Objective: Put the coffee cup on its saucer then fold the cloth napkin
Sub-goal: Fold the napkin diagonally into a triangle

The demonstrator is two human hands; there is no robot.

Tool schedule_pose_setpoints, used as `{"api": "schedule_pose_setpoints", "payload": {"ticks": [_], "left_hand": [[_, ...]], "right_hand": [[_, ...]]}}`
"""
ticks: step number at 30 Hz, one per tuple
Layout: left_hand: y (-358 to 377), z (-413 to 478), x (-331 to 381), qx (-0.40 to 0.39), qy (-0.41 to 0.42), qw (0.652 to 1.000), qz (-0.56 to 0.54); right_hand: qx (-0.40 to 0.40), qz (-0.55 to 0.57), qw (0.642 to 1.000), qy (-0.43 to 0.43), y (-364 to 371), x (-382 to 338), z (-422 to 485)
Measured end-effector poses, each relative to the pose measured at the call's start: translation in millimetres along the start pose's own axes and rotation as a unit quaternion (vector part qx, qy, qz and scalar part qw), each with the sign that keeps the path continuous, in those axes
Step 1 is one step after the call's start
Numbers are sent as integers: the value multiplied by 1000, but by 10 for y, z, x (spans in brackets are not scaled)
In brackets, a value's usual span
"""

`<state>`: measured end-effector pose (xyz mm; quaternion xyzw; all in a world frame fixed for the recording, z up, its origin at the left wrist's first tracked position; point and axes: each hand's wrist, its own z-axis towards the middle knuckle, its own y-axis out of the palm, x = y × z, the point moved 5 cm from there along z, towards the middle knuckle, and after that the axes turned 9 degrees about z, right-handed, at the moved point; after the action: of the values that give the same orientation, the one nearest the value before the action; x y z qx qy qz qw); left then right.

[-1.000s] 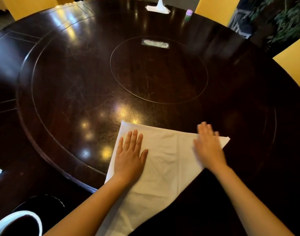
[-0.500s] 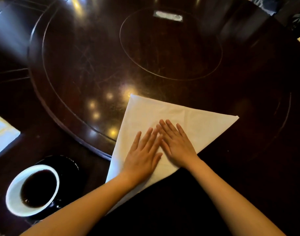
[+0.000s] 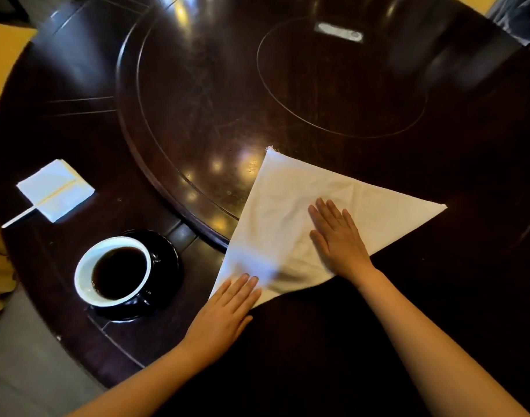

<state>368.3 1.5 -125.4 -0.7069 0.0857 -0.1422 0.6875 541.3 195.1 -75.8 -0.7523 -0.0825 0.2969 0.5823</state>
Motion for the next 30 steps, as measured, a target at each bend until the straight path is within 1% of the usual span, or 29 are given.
{"api": "schedule_pose_setpoints", "payload": {"ticks": [2,5,7,10,15,17,19,20,22,25,27,30], "left_hand": [[-19,-42,-10,16,-16,1000,-1],[-116,-80,-14,49,-49,998,4],[-159,-117,20,70,-50,996,21],[-175,-191,10,98,-34,994,44],[-404,-274,-52,140,-40,989,31],[-536,-289,-54,135,-42,990,-3],[-679,-277,-107,121,-69,990,-34],[-764,-267,-140,123,-81,988,-45],[-996,-218,-208,151,-92,981,-75],[-1409,-46,-376,193,-133,951,-202],[-1656,132,-522,196,-164,925,-280],[-1884,488,-799,202,-201,896,-341]], "right_hand": [[-16,0,1000,-13,26,-43,-139],[-23,-25,995,-89,122,-210,-476],[-25,-41,991,-123,196,-265,-690],[-8,-40,990,-133,214,-242,-834],[58,7,991,-119,137,-191,-887],[79,20,990,-113,145,-191,-919],[97,39,990,-99,139,-194,-940],[107,50,989,-91,128,-199,-944],[122,80,986,-75,116,-211,-945],[126,113,984,-61,113,-245,-947],[136,129,981,-51,103,-252,-955],[189,151,970,-7,59,-237,-983]]}}
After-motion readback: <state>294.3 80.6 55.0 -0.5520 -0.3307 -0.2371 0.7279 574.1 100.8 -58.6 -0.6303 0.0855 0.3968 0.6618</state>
